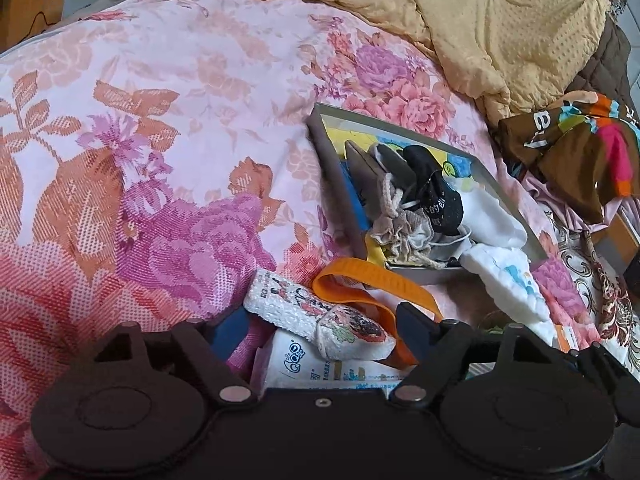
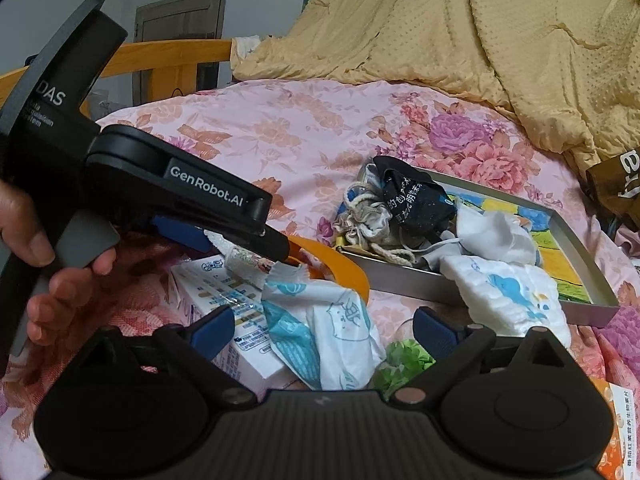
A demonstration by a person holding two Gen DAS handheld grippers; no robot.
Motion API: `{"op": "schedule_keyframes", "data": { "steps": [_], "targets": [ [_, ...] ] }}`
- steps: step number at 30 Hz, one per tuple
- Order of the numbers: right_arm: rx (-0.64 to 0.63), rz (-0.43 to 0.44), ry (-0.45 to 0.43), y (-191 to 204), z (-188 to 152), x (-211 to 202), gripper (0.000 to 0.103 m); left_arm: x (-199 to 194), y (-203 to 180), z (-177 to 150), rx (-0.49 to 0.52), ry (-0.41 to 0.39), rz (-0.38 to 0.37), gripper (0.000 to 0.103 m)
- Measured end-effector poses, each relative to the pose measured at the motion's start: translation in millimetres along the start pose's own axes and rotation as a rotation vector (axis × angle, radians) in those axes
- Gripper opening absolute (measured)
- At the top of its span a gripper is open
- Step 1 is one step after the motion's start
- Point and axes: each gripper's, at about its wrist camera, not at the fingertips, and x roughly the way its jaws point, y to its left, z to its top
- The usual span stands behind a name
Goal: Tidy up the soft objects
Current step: 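Lower the left tool toward the white printed cloth while the right tool approaches the blue-white mask, then close the left tool on the white printed cloth while the right tool grasps the blue-white mask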
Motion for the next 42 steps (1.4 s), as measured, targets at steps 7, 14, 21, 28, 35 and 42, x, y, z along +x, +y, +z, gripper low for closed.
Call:
{"op": "schedule_keyframes", "data": {
  "steps": [7, 14, 21, 28, 35, 42],
  "targets": [
    [0.002, 0.005, 0.004, 0, -1, 2, 0.095, -3, -2, -1, 0.002, -0.015, -0.012, 0.075],
    [0.012, 0.013, 0.008, 2, 0, 4, 0.09, -4, -3, -4, 0.01, -0.016, -0.033, 0.066],
    [0.035, 0.021, 0.02, 0, 1, 8, 0.086, -3, 5, -2, -0.036, -0.024, -0.048, 0.06],
    [0.045, 0.022, 0.028, 1, 0, 10, 0.085, 4, 13, -4, -0.07, -0.018, -0.053, 0.054],
    [0.072, 0.017, 0.031, -3, 0, 10, 0.074, 4, 17, -2, -0.107, -0.024, -0.05, 0.044],
    [0.075, 0.011, 0.031, -2, 1, 9, 0.06, 0, 19, -1, -0.128, -0.044, -0.068, 0.033]
  ]
}}
